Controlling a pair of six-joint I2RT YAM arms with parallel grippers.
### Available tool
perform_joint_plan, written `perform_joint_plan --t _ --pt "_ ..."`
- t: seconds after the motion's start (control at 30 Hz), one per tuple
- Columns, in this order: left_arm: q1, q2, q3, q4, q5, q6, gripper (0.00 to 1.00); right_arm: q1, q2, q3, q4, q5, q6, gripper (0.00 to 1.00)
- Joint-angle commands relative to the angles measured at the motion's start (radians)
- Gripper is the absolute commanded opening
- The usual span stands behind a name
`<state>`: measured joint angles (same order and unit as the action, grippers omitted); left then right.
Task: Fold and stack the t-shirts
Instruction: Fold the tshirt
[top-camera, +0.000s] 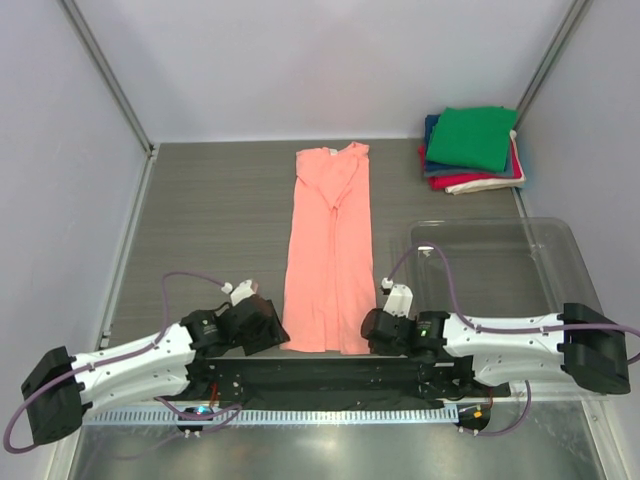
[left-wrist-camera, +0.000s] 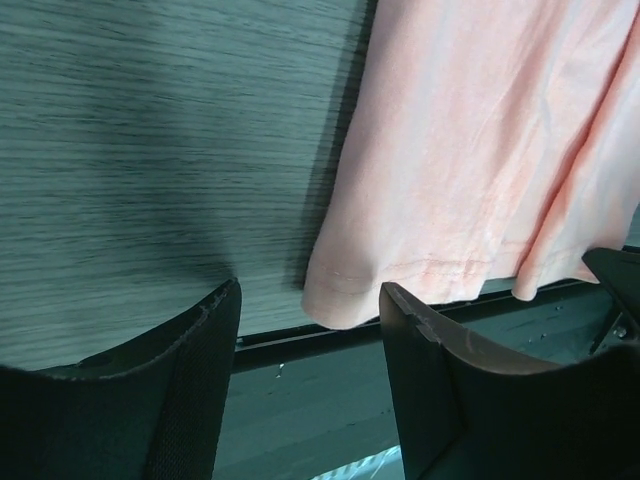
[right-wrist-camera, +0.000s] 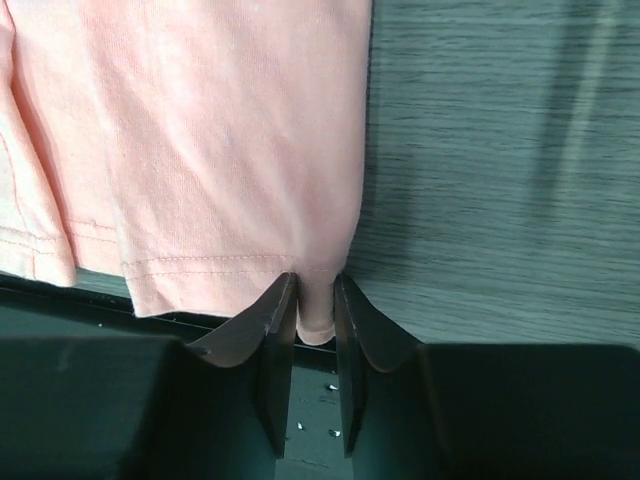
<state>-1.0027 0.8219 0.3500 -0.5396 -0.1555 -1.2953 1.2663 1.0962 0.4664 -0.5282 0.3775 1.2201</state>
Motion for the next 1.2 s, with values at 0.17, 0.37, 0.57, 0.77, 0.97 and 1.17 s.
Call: perform_joint_plan --t 0.17,0.37,0.57,0.77,0.97,1.17 --pt "-0.031 0.036 -0.045 0.102 0.010 -0.048 0.45 0.004 -0.002 -0.057 0.020 0.017 0.039 0.16" --pt "-0.043 0.102 -0.040 0.150 0.002 -0.044 0.05 0.004 -0.013 -0.052 0.028 0.017 0.032 0.01" --pt "-0.065 0.068 0.125 -0.024 -0.051 -0.006 0.00 0.004 -0.071 0.067 -0.081 0.066 0.010 0.01" --pt "-0.039 0.152 0.392 -0.195 -0.167 0.097 0.00 -0.086 -0.061 0.288 -0.194 0.147 -0.154 0.01" --pt "0.134 0.282 0.570 -0.163 -0.095 0.286 0.00 -0.350 0.046 0.475 -0.181 0.115 -0.437 0.01" --pt "0.326 0.502 0.742 -0.088 0.033 0.451 0.00 -0.530 0.221 0.641 -0.099 0.043 -0.628 0.01"
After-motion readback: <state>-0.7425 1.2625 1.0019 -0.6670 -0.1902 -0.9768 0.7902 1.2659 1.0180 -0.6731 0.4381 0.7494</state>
